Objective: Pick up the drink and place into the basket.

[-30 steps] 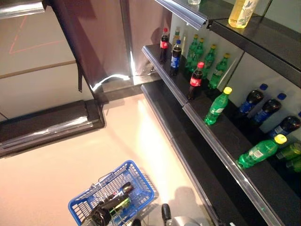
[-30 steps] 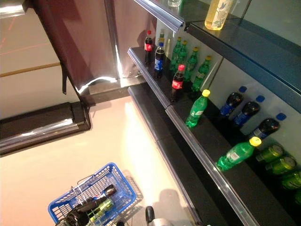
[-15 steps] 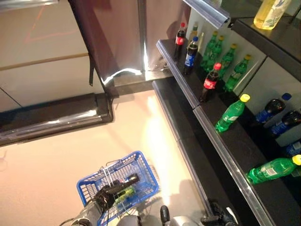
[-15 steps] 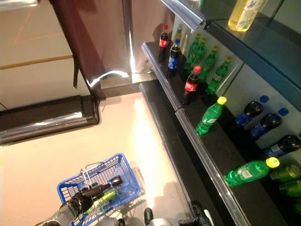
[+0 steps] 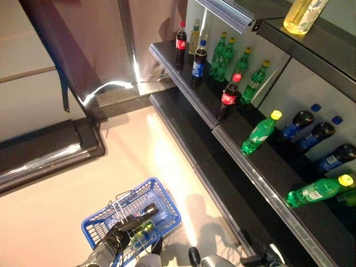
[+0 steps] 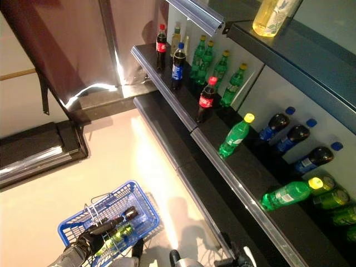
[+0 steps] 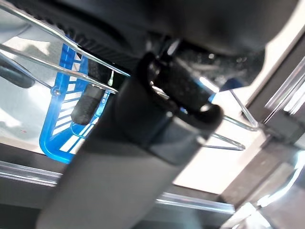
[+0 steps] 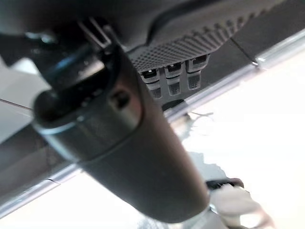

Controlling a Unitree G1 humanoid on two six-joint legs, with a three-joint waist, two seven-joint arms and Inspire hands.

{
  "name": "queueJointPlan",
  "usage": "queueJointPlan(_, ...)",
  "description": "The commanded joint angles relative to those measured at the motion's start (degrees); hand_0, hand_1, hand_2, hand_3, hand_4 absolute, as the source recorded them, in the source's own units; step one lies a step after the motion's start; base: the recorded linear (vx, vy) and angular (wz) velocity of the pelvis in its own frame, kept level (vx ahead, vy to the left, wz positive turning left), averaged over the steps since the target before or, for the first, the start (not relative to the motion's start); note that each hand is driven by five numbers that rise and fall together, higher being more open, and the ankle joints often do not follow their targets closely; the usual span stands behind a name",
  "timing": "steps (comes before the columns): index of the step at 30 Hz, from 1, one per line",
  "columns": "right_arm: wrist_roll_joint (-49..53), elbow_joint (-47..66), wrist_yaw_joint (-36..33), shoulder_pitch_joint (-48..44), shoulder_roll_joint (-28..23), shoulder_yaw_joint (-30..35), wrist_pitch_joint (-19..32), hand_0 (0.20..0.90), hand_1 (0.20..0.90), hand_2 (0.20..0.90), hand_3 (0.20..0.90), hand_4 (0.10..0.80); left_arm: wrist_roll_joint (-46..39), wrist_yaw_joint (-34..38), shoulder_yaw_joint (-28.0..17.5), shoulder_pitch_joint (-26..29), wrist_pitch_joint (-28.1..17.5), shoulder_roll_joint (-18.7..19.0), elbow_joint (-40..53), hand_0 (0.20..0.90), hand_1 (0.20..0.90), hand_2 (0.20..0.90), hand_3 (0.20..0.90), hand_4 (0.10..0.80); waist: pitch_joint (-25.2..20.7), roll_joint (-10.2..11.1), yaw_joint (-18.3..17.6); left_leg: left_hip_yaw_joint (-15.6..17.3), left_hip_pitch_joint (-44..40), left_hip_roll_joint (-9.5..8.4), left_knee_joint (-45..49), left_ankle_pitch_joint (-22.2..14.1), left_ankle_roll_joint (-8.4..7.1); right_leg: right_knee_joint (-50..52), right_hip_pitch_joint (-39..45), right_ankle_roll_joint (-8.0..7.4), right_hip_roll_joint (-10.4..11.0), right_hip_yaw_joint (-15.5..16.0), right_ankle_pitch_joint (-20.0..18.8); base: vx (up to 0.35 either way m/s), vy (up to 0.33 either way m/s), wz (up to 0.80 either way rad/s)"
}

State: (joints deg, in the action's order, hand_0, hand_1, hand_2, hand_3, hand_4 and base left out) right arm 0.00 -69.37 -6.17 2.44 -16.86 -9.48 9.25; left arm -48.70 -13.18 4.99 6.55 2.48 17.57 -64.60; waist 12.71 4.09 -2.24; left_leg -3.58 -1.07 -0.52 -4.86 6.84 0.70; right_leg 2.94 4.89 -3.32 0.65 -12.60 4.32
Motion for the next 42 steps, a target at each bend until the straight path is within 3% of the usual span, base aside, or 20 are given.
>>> queueJointPlan(1,2.01,3.22,-0.9,0.02,-2.19,-2.16,2.31,0.9,0.9,0.9,0.9,0.8,-0.68,-6.26,0.63,2.81,-3.57,-2.11,6.29,0.3,0.3,0.3,0.2,0.1,-5.47,0.55,0.68,-1.85,4.59,0.08,3.25,-3.88,-1.1,6.31,-2.19,-4.15,0.36,2.62,-2.0,0.031,0.046,-0.41)
queueJointPlan(3,2.95,3.7,-0.97,0.04,-1.48,-2.26,2.59,0.9,0.9,0.9,0.9,0.8,-0.08,-6.03,0.96,3.02,-3.65,-1.98,5.89,0.3,0.3,0.3,0.2,0.1,-5.63,0.77,0.55,-0.94,4.27,0.02,2.45,-3.92,-0.85,5.27,-2.83,-4.7,1.06,3.14,-3.25,-0.023,0.04,-0.41)
queueJointPlan(5,2.79,4.5,-0.76,-0.72,-0.61,-2.65,2.27,0.9,0.9,0.9,0.9,0.8,0.35,-4.92,0.65,3.88,-3.75,-1.72,5.97,0.3,0.3,0.3,0.2,0.1,-5.76,0.8,0.71,2.5,3.39,0.52,0.4,-3.94,-1.02,2.12,-4.31,-5.75,3.21,7.64,-5.21,-0.084,0.052,-0.53)
queueJointPlan(7,3.08,4.58,-0.96,-0.8,-0.16,-2.9,2.31,0.9,0.9,0.9,0.9,0.8,0.01,-4.61,0.38,4.34,-3.94,-1.61,5.7,0.3,0.3,0.3,0.2,0.1,-5.68,0.59,0.66,4.33,3.07,0.83,-0.14,-4.09,-1.09,1.22,-5.53,-6.63,4.77,9.48,-7.12,-0.076,0.029,-1.05)
queueJointPlan(8,2.61,4.43,-1.11,-0.97,0.19,-3.16,2.02,0.9,0.9,0.9,0.9,0.8,-0.43,-4.4,0.23,4.54,-4.15,-1.31,5.56,0.3,0.3,0.3,0.2,0.1,-5.35,0.5,0.73,6.27,2.63,1.07,0.04,-4.68,-1.12,1.83,-6.92,-7.44,6.63,11.93,-8.95,-0.116,0.03,-1.09)
queueJointPlan(13,-2.34,2.64,-0.65,-2.07,-0.38,-2.37,0.42,0.9,0.9,0.9,0.9,0.8,-3.46,-4.37,-4.47,1.7,-5.65,-0.92,5.86,0.3,0.3,0.3,0.2,0.1,-5.42,-0.43,3.62,19.6,-0.66,4.13,-0.14,-6.07,-3.42,-3.91,-4.42,-9.58,16.32,31.26,-15.76,-0.135,0.004,-1.31)
queueJointPlan(15,-1.79,1.76,-0.42,-2.58,-0.81,-1.81,-0.2,0.9,0.9,0.9,0.9,0.8,-3.28,-4.74,-5.52,0.84,-5.59,-0.66,5.74,0.3,0.3,0.3,0.2,0.1,-5.89,-0.89,4.26,22.23,-2.09,5.32,-0.14,-7.01,-4.45,-5.16,-3.75,-10.6,17.59,35.2,-16.68,-0.012,-0.097,-1.39)
queueJointPlan(16,-0.92,0.79,-0.01,-3.39,-1.36,-1.22,-0.59,0.9,0.9,0.9,0.9,0.8,-3.15,-4.92,-5.99,0.38,-5.61,-0.44,4.94,0.3,0.3,0.3,0.2,0.1,-6.19,-1.38,4.46,23.95,-3.29,6.21,-0.14,-7.42,-4.88,-5.53,-3.65,-10.64,17.21,36.46,-16.48,0.015,-0.129,-1.02)
queueJointPlan(22,-0.82,-0.34,1.18,-3.96,-1.51,-0.22,-0.65,0.9,0.9,0.9,0.9,0.8,-2.06,-5.41,-7.61,-1.08,-6.83,-0.44,2.02,0.3,0.3,0.3,0.2,0.1,-7.23,-1.42,3.54,25.46,-5.0,7.5,-0.11,-5.83,-4.37,-4.04,-3.24,-8.22,14.1,34.74,-11.86,0.007,-0.174,-0.78)
queueJointPlan(25,-1.69,-0.53,1.25,-3.76,-1.79,-0.23,-0.72,0.9,0.9,0.9,0.9,0.8,-1.95,-5.8,-8.36,-2.78,-6.98,-1.02,1.78,0.3,0.3,0.3,0.2,0.1,-7.81,-1.62,3.33,22.67,-5.59,8.12,-0.14,-5.46,-4.81,-4.87,-1.41,-6.78,11.38,32.04,-9.34,0.068,-0.126,-0.19)
queueJointPlan(28,-3.8,0.0,1.72,-4.39,-2.7,-0.79,-1.45,0.9,0.9,0.9,0.9,0.8,-3.33,-6.03,-9.62,-4.56,-7.32,-1.95,2.15,0.3,0.3,0.3,0.2,0.1,-8.26,-2.32,4.69,15.9,-5.27,6.17,-0.06,-6.19,-4.77,-5.18,-0.77,-5.81,9.9,29.53,-8.24,0.059,-0.029,-0.33)
queueJointPlan(32,-2.22,-0.62,0.75,-4.12,-3.14,-0.03,-2.15,0.9,0.9,0.9,0.9,0.8,-2.6,-5.8,-9.63,-4.93,-5.97,-2.2,2.25,0.3,0.3,0.3,0.2,0.1,-8.31,-2.89,4.76,15.64,-5.83,6.33,-0.14,-5.89,-5.12,-5.44,0.95,-5.48,9.78,29.8,-7.71,0.056,0.021,-0.4)
queueJointPlan(36,-2.67,-1.91,0.61,-3.36,-3.01,1.14,-1.63,0.9,0.9,0.9,0.9,0.8,-1.37,-6.29,-9.83,-4.92,-5.6,-1.79,0.05,0.3,0.3,0.3,0.2,0.1,-8.57,-3.19,4.8,13.94,-6.19,5.33,-0.14,-6.52,-4.87,-5.19,2.11,-5.79,10.29,29.96,-7.24,0.097,0.065,0.17)
queueJointPlan(42,-0.99,-1.77,1.0,-3.12,-2.69,1.2,-1.43,0.9,0.9,0.9,0.9,0.8,-0.09,-5.83,-9.41,-3.47,-6.12,-0.7,-2.7,0.3,0.3,0.3,0.2,0.1,-8.62,-3.15,3.82,10.41,-6.22,3.62,-0.14,-7.5,-3.42,-2.23,1.53,-6.3,10.71,25.9,-6.18,0.033,0.022,0.2)
